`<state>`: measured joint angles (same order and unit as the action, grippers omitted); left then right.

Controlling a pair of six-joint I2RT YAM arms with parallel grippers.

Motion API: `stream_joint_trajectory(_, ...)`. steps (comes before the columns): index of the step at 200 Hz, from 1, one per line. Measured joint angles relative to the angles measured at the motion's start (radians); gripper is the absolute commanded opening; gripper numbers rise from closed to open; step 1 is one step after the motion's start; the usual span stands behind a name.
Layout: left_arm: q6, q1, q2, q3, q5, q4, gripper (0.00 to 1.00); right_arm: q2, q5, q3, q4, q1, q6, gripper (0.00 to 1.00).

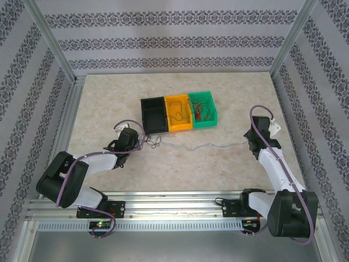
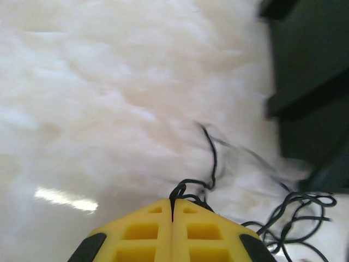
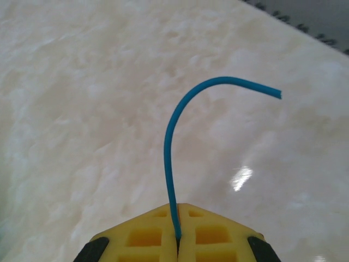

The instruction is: Untangle the cables

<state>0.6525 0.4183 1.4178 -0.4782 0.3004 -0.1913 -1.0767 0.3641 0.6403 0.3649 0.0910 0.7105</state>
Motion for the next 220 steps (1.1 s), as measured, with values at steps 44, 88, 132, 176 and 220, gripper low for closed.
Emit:
stream_joint_trajectory(44,0.057,-0.012,0.0,-0.045,0.105,0.158,0.0,0.05,0.061,0.013,0.054,0.107,-0.02,0.0)
stream_joint_trajectory(88,-0.011,-0.014,0.037,-0.045,-0.048,0.076,0.0,0.071,0.021,0.029,0.029,0.053,-0.095,0.0)
stream_joint_trajectory(132,-0.101,-0.011,0.097,-0.057,-0.257,-0.043,0.0,-0.05,-0.075,0.05,-0.085,-0.374,-0.207,0.0)
stream_joint_trajectory(176,-0.159,0.018,0.125,-0.085,-0.367,-0.064,0.0,-0.301,-0.154,0.176,-0.132,-0.667,-0.32,0.0)
stream_joint_trajectory(220,-0.197,0.026,0.133,-0.098,-0.407,-0.064,0.0,-0.504,-0.333,0.348,-0.161,-0.764,-0.38,0.03)
